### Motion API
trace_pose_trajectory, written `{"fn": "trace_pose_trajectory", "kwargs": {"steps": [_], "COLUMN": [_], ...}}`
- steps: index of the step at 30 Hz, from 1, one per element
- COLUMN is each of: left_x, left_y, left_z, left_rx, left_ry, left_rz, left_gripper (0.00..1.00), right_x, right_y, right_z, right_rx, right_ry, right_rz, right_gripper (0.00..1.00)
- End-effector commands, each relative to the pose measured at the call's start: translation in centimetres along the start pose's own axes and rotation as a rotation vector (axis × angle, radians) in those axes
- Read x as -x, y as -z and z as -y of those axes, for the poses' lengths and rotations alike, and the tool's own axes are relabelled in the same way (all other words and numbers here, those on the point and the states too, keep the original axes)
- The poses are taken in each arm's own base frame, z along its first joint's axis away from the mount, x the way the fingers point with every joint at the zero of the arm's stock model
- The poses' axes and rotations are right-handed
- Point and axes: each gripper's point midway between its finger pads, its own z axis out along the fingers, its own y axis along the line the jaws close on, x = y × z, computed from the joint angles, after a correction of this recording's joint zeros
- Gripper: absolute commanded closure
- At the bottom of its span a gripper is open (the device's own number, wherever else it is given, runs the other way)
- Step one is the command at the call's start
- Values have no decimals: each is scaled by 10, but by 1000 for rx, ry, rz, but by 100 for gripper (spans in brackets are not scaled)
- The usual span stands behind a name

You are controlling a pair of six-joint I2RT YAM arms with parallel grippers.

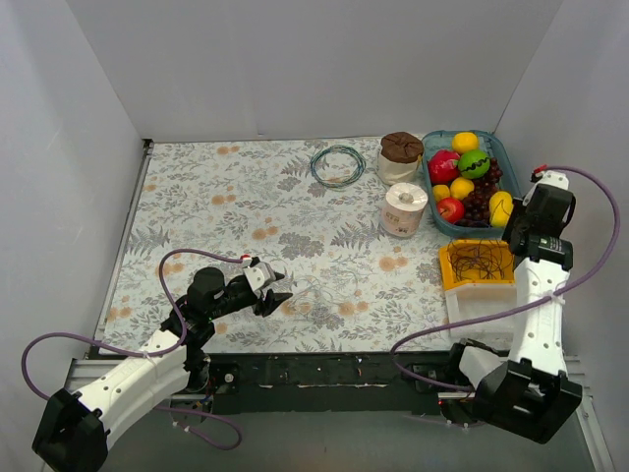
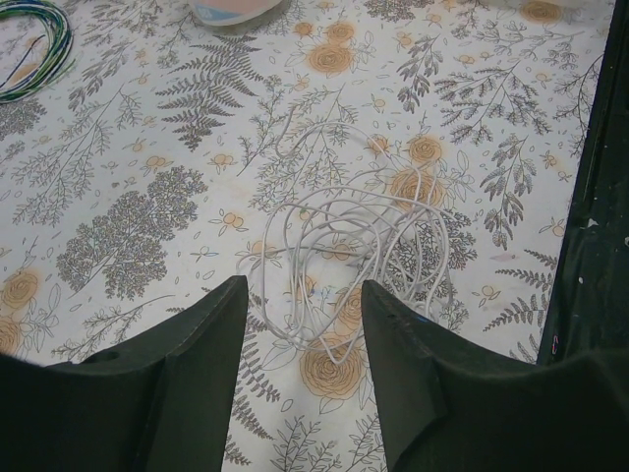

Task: Untangle the cables

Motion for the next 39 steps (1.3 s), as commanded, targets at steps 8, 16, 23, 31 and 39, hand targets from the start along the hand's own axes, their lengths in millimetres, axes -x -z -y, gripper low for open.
{"fn": "trace_pose_trajectory", "kwargs": {"steps": [8, 16, 23, 31, 39], "left_x": [2, 1, 2, 1, 0], "left_y": [2, 2, 2, 3, 2], "left_z": [-2, -4, -4, -5, -3], "left_rx": [10, 17, 16, 20, 9], "left_ry": [-11, -16, -18, -15, -11], "left_rz": [15, 15, 17, 15, 13], "left_gripper": [50, 50, 50, 50, 49], "right_x": [-66, -96, -112, -109, -90], "right_y": [-61, -74, -85, -90, -75], "right_z": [3, -13, -7, -2, 4], "right_rx": [81, 161, 117, 92, 77], "right_ry": [-195, -199, -211, -202, -180], "right_rz": [-161, -275, -366, -379, -312], "right_gripper": [99, 99, 99, 93, 53]}}
